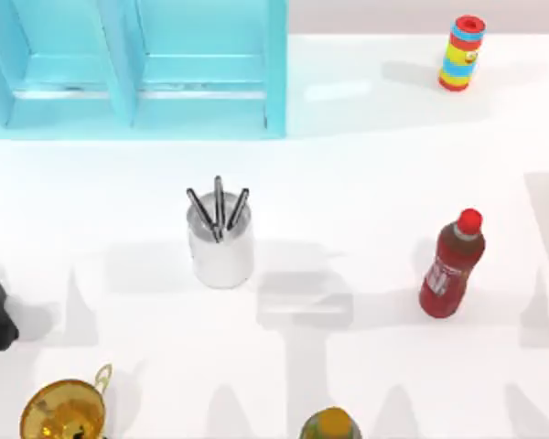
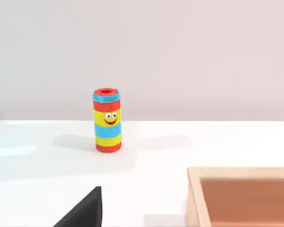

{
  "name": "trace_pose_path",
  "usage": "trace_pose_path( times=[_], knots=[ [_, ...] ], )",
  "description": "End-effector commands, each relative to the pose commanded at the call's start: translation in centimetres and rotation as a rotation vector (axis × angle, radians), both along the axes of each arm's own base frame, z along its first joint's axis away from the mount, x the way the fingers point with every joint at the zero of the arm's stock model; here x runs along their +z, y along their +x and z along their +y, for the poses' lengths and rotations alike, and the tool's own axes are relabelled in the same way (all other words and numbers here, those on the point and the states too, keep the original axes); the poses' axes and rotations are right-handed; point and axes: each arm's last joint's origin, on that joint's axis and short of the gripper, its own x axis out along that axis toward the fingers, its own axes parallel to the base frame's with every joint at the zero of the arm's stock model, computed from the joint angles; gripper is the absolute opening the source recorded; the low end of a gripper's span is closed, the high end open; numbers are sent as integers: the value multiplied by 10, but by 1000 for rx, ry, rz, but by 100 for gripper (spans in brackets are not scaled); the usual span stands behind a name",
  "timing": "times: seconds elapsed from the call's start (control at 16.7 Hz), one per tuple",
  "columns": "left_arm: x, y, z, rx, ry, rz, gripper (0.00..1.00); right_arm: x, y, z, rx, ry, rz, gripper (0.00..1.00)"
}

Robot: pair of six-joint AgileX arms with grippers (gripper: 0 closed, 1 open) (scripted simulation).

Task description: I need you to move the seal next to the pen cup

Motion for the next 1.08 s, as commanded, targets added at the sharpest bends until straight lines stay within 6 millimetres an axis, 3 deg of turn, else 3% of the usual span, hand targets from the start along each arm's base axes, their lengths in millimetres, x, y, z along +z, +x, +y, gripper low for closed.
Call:
trace_pose_path(
  times=[0.3, 0.6, 0.84, 1.08],
  knots=[
    [11, 0, 1, 6, 7, 63, 100, 0, 0, 0, 0, 0, 0, 100],
    [54, 14, 4, 24, 31, 360, 100, 0, 0, 0, 0, 0, 0, 100],
    [89, 54, 11, 31, 44, 720, 100, 0, 0, 0, 0, 0, 0, 100],
    [103, 112, 21, 23, 43, 1089, 100, 0, 0, 0, 0, 0, 0, 100]
  ],
)
